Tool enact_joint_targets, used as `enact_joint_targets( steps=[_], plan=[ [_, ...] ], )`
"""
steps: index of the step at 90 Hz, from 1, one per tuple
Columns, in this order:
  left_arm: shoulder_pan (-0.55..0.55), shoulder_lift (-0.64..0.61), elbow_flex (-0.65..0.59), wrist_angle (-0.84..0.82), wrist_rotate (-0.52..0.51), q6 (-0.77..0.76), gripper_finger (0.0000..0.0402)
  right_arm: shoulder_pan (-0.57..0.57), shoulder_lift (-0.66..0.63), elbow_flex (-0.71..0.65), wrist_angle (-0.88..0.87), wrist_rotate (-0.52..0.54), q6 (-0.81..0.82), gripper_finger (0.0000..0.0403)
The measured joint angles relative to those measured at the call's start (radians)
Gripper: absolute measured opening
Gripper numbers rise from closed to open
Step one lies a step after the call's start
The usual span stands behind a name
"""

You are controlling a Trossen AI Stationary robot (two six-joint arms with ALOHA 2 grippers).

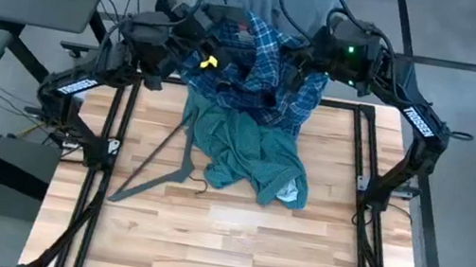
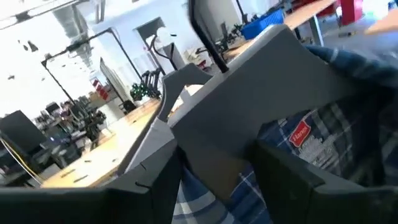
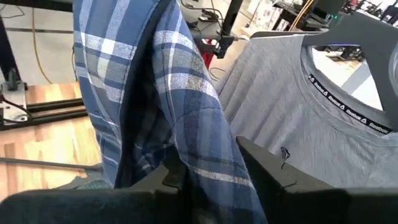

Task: Hang clothes
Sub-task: Unhang the blue polo shirt from the hanger rack

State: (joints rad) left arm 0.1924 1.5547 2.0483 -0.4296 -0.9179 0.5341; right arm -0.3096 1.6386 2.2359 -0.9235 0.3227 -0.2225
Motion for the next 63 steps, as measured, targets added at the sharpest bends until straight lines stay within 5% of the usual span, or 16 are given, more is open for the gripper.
enact_joint_targets(
  steps=[39,63],
  plan=[
    [0.03,0.001,-0.002,-0.066,-0.048,0.037,0.0217,0.026,0.0,-0.001,0.049,-0.018,0.0,0.0091],
    [0.009,-0.004,-0.003,0.161,-0.086,0.165,0.0196,0.027,-0.001,0.002,0.016,-0.01,0.041,0.0091]
  ],
)
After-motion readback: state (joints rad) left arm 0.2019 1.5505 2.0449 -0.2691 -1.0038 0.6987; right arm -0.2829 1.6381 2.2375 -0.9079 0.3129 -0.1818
